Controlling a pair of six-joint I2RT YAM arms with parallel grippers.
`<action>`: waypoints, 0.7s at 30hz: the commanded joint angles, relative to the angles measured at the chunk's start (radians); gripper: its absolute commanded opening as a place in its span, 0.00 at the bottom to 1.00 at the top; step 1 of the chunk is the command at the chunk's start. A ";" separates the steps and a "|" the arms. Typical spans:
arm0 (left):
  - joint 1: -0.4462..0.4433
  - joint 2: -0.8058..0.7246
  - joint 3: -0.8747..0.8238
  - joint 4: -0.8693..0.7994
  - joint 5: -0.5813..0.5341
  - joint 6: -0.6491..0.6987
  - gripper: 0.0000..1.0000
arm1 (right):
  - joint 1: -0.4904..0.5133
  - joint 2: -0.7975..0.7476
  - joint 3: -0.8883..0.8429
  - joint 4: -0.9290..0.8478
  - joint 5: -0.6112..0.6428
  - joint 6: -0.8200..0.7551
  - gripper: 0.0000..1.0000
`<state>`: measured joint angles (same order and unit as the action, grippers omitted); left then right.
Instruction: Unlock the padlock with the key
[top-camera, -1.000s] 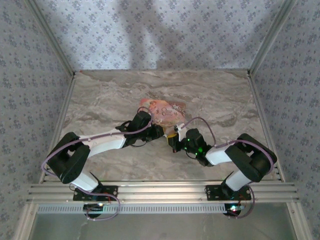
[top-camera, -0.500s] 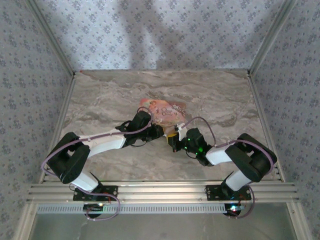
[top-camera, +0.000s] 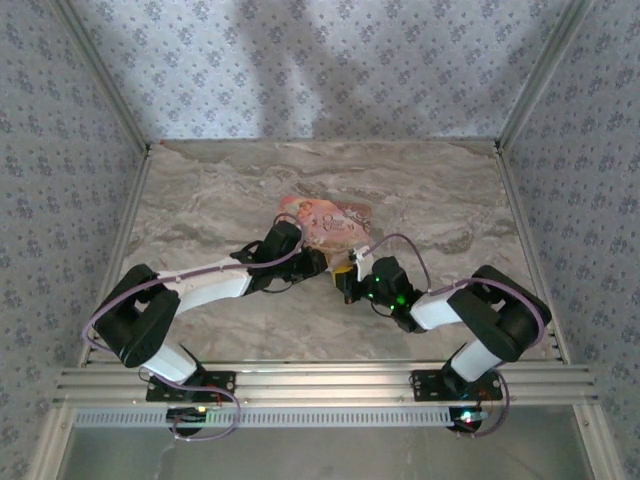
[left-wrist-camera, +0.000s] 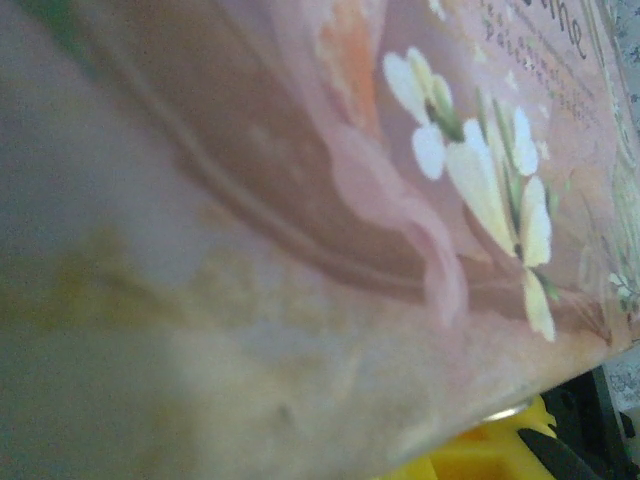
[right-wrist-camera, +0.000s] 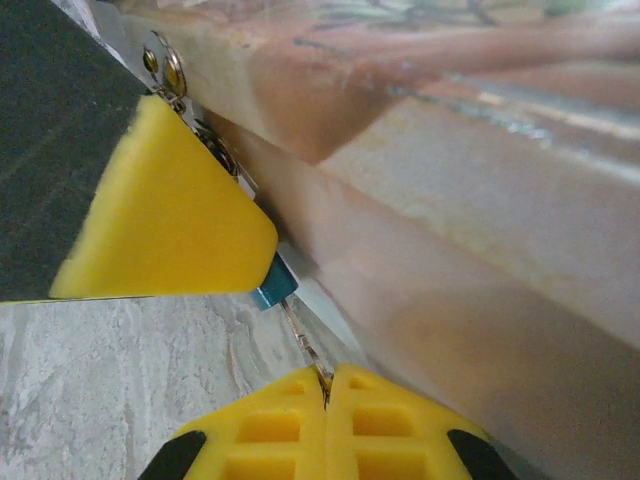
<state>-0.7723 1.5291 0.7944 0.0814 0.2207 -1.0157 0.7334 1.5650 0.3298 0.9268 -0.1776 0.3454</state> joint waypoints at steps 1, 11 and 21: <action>-0.002 -0.051 0.040 0.025 0.034 -0.013 0.24 | 0.016 0.009 0.015 0.097 0.046 -0.040 0.00; -0.004 -0.062 0.039 0.015 0.034 -0.017 0.25 | 0.039 0.037 0.017 0.141 0.102 -0.094 0.00; -0.004 -0.066 0.042 0.009 0.043 -0.015 0.24 | 0.040 0.068 0.030 0.180 0.107 -0.114 0.00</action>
<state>-0.7654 1.5108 0.7944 0.0765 0.2131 -1.0161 0.7666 1.6199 0.3302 1.0367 -0.0925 0.2565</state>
